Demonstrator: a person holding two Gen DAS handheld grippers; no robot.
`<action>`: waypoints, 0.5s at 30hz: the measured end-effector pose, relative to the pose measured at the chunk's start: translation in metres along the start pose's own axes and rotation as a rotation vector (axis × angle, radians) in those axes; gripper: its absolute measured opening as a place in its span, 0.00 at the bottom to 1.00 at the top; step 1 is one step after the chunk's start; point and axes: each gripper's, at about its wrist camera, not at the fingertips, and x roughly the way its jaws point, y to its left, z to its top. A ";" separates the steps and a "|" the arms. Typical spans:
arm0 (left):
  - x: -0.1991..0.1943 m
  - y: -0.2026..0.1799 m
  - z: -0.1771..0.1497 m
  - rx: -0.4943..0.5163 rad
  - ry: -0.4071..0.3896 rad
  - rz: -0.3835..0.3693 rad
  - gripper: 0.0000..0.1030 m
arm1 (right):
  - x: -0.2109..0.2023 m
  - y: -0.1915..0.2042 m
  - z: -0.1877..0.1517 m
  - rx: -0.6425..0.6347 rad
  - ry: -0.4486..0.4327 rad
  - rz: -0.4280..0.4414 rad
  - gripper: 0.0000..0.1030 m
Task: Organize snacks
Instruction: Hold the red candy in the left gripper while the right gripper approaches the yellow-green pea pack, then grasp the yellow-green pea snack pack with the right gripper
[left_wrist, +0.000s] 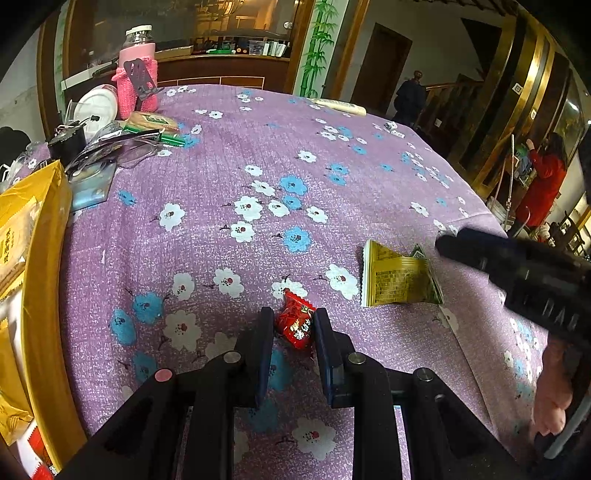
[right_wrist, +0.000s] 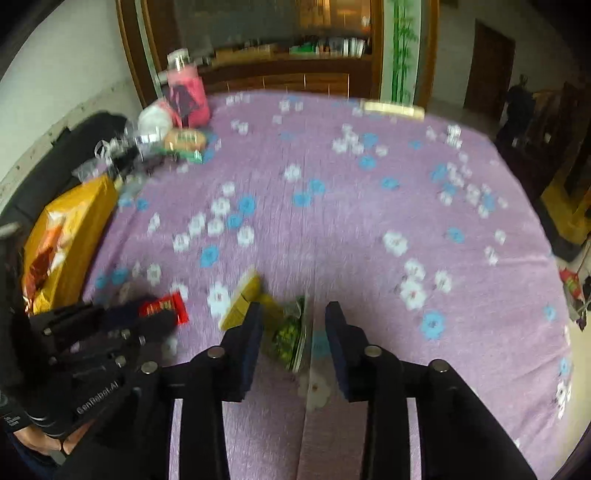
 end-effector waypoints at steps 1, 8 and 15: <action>0.000 0.000 0.000 0.000 0.000 0.000 0.21 | -0.001 -0.001 0.001 0.006 -0.038 0.013 0.45; 0.000 0.001 -0.002 -0.002 -0.002 0.006 0.21 | 0.038 0.002 -0.003 -0.009 0.081 0.146 0.55; 0.000 0.001 -0.001 -0.002 -0.004 0.014 0.21 | 0.016 0.018 -0.011 -0.104 0.142 0.209 0.55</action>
